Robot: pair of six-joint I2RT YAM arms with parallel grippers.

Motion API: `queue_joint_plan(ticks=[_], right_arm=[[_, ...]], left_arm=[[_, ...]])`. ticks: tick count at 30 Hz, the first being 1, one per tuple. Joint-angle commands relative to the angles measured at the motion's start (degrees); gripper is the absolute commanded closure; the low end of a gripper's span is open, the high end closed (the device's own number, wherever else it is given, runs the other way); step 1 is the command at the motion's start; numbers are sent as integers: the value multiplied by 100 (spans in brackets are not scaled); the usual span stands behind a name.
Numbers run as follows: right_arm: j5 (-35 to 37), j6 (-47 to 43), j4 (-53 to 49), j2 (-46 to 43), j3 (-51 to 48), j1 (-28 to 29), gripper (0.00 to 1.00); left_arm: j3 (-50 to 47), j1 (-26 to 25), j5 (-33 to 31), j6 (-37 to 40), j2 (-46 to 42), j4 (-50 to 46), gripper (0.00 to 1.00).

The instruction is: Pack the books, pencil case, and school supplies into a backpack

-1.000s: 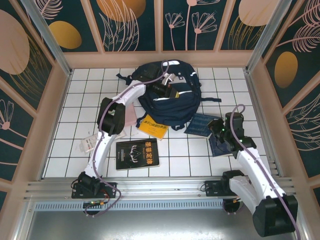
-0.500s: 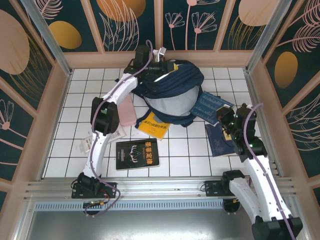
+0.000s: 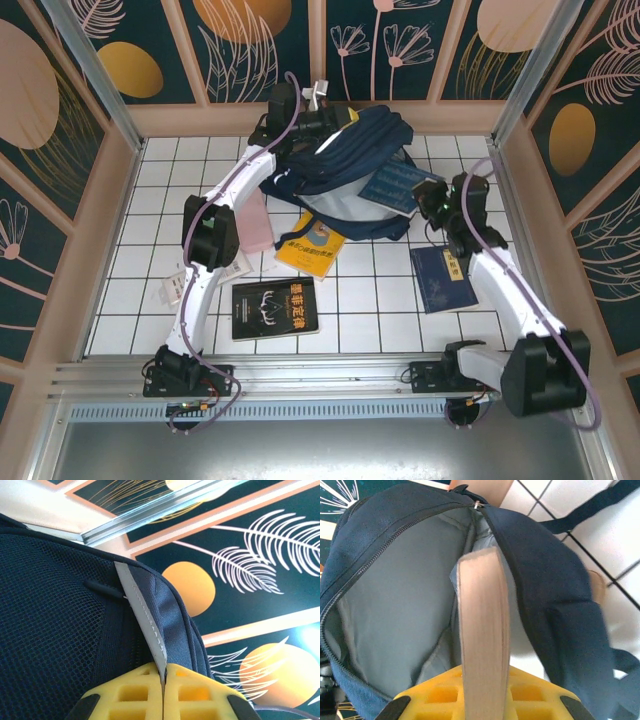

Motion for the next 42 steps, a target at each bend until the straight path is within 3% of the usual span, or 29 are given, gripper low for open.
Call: queue_joint_plan(ticks=[1, 17, 24, 28, 32, 36, 42], right_arm=[[-396, 95, 775, 531, 491, 82, 100], [376, 884, 2225, 3187, 1884, 672, 100], [-11, 1019, 2503, 4828, 3350, 930, 100], [-229, 780, 1899, 5269, 3922, 925, 53], [10, 151, 1885, 4686, 3457, 867, 28], [252, -377, 1655, 3883, 2871, 731, 19], [778, -1190, 649, 2682, 2228, 649, 17]], left_arm=[[246, 48, -208, -308, -196, 1148, 100], [141, 149, -344, -845, 14, 1641, 100], [81, 245, -421, -879, 34, 1653, 100], [175, 329, -443, -1042, 182, 1658, 100], [231, 346, -434, -1021, 312, 1646, 100], [410, 349, -466, -992, 483, 1605, 100], [560, 377, -594, -526, 603, 1068, 100]])
